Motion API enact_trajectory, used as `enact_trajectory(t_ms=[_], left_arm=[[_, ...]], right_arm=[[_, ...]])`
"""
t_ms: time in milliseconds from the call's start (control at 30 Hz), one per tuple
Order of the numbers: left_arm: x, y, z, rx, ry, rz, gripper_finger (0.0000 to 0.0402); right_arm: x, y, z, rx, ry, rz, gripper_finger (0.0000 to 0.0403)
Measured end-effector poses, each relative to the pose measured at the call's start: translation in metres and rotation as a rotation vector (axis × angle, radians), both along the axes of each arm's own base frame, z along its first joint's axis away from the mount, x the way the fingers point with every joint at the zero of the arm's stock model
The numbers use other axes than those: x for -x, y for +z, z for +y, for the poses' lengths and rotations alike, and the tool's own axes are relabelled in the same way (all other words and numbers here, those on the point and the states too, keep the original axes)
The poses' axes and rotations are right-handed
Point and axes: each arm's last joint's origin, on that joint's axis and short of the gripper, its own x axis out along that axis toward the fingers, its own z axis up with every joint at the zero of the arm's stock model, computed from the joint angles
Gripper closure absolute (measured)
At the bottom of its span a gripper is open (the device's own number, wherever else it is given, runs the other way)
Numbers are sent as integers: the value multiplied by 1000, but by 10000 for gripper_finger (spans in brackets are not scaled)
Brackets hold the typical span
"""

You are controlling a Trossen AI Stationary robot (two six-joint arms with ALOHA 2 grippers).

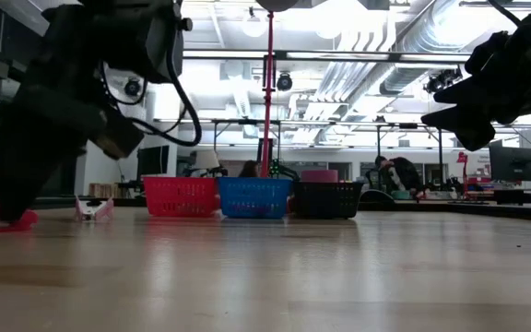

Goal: Pick and place Stapler, Stapler remover, tape
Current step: Put the red stapler into the blue basket

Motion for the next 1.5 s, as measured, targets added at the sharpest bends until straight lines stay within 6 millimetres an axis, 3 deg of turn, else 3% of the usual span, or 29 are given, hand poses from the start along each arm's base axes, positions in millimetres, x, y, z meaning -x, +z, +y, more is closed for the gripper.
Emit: enact_trajectory(t_ms=[333, 733, 1000, 1267, 1500], left_arm=[[-3, -7, -4, 36, -10, 12, 202], [-3, -7, -5, 61, -22, 15, 333], [-10, -6, -6, 67, -120, -88, 334], [-33, 15, 0, -69, -238, -239, 331], [-65, 52, 33, -200, -321, -396, 331]], right_arm=[[0, 0, 0, 0, 0, -1, 182], [0, 0, 0, 0, -1, 0, 182], [0, 0, 0, 0, 0, 0, 182], [0, 0, 0, 0, 0, 0, 182], [0, 0, 0, 0, 0, 0, 182]])
